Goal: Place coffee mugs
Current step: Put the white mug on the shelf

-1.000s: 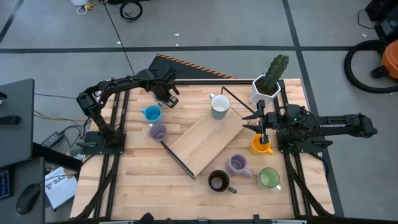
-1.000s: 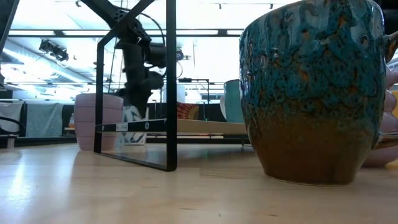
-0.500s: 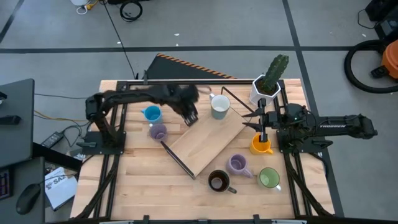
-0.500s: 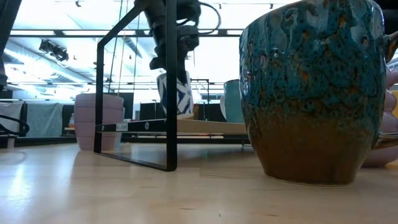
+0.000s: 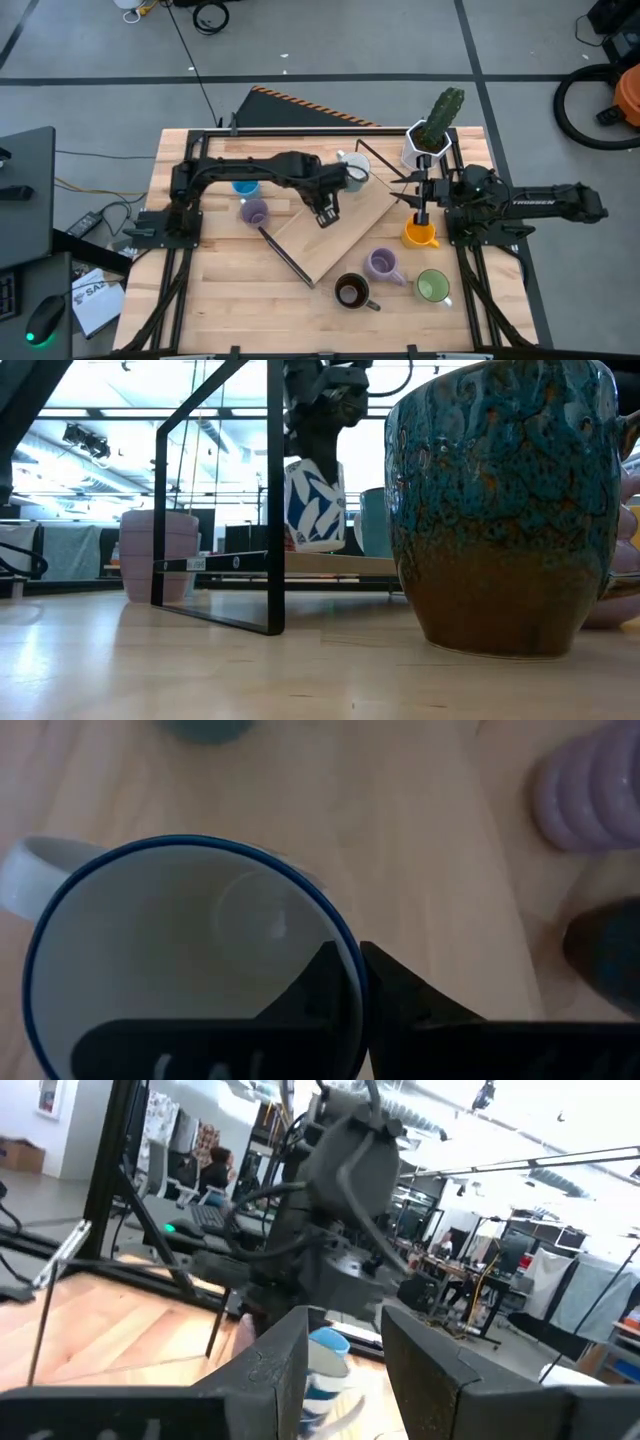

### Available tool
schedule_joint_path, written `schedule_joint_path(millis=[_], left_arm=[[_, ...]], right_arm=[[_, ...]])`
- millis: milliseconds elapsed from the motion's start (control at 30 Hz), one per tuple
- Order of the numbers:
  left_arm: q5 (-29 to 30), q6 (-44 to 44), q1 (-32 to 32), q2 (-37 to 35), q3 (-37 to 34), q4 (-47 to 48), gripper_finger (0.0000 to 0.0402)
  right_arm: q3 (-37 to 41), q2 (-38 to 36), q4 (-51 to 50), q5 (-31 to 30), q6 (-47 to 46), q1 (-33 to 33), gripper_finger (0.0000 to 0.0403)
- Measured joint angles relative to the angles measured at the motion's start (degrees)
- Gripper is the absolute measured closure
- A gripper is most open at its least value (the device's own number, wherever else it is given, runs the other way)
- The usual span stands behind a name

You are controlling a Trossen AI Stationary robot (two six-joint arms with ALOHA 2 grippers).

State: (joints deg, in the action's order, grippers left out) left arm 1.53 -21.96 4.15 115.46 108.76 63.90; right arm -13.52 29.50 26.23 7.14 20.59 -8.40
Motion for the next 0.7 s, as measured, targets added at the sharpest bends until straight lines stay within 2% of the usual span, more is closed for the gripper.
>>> schedule_joint_path(millis=[233,433,500,700], left_arm=[[0.16,-2.89,-1.53,0.06,0.75,0.11,0.0376],[-1.94,-4.33,-2.66,0.07,0.73,-2.11,0.0376],[-3.8,-4.49,-2.56,0.07,0.73,-2.73,0.0376],[-3.68,-3.7,-1.37,1.57,1.94,-2.33,0.0376]], right_arm=[[0.0,2.26,1.63,-0.04,2.9,0.0,0.0268],[0.0,4.17,4.14,-0.26,3.59,-0.02,0.0268],[0.0,4.8,4.72,-0.37,3.6,0.0,0.0268],[0.0,6.45,6.14,-1.66,4.05,-0.04,0.0268]])
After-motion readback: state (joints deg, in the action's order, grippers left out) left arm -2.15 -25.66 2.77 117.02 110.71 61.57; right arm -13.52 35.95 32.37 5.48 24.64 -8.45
